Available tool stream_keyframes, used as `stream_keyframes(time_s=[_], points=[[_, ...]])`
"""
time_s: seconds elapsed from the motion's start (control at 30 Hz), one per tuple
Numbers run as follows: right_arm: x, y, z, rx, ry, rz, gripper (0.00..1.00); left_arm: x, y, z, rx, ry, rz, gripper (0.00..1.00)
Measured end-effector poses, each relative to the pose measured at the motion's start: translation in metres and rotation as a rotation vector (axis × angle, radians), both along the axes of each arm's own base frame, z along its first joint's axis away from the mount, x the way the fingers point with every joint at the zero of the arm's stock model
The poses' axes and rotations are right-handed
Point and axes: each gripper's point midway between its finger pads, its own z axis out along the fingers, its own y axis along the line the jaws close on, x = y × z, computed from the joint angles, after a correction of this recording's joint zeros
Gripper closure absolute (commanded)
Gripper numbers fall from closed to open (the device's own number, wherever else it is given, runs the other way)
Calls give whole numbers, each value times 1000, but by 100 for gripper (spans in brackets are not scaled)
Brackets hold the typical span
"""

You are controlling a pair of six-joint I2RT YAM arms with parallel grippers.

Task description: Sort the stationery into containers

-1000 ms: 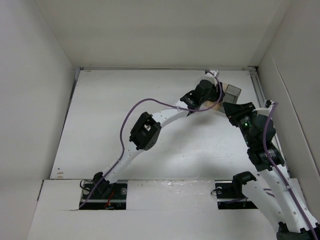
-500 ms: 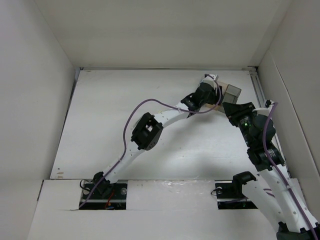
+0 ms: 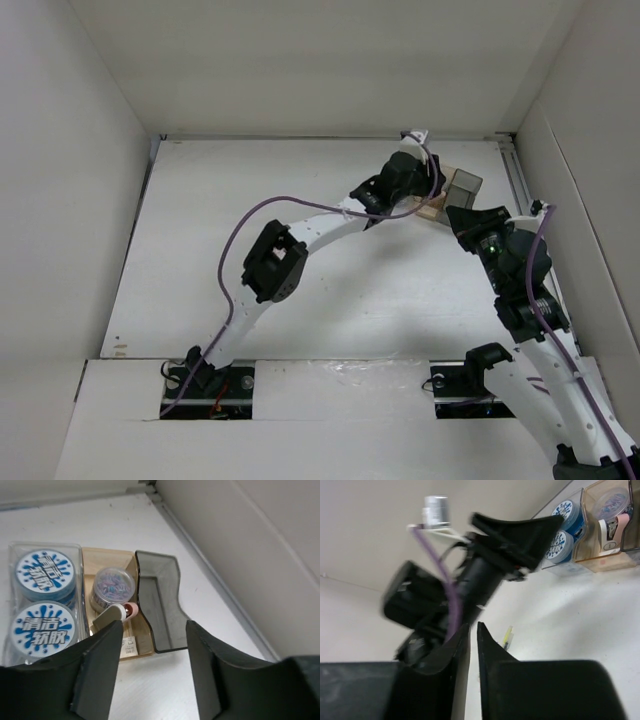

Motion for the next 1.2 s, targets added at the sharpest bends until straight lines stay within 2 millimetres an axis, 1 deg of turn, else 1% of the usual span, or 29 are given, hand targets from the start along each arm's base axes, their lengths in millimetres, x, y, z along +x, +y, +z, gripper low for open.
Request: stream_keyframes(time_s=[0.07,0.1,0.17,0.2,0.23,0.3,0.33,0.37,0.4,0.47,0.53,0.6,0.63,0.67,0.7,0.73,0.77,0.8,0.87,0.9,1.0,1.1,1.2], points=[[-1,1,1,3,-3,4,92,-3,15,30,-35,-6,29,55],[-1,1,1,3,-5,6,93,-4,26,47,-54,-10,51,57],[-1,3,1,3,-1,20,93,-1,56,82,-97,-17,104,61],[-1,5,0,3,2,29,93,2,75,98,-123,-25,135,61],[1,9,-2,1,7,46,93,3,98,111,-142,-29,176,63],[6,16,-9,-6,32,76,93,6,150,127,-169,-26,266,63],[10,20,-15,-11,52,94,93,5,179,130,-182,-25,318,63],[13,25,-23,-20,77,113,92,3,205,127,-178,-16,369,63],[18,30,-32,-31,109,131,89,-1,232,122,-173,-6,425,63],[25,43,-51,-56,172,171,84,-16,272,106,-162,12,515,63],[27,60,-69,-81,228,223,75,-39,297,77,-117,50,562,63],[26,82,-81,-114,267,284,68,-63,318,41,-52,98,606,63],[25,94,-86,-131,284,314,58,-74,328,23,-14,125,620,63],[24,107,-89,-146,296,345,56,-83,337,6,18,148,638,63],[24,119,-92,-163,306,368,56,-92,349,-9,50,167,660,57],[23,131,-95,-182,316,393,76,-100,360,-22,81,186,684,55],[23,141,-99,-203,325,413,83,-107,371,-34,107,202,707,54],[24,152,-103,-216,335,426,87,-112,379,-42,124,213,728,54],[24,175,-112,-245,356,459,100,-117,392,-51,145,227,767,53],[25,190,-120,-266,373,476,100,-117,396,-54,149,232,782,53],[26,217,-141,-315,408,500,100,-117,402,-56,145,241,807,53],[26,241,-165,-372,444,505,100,-117,402,-56,134,245,814,52],[31,262,-184,-414,469,495,100,-120,405,-56,123,246,817,50]])
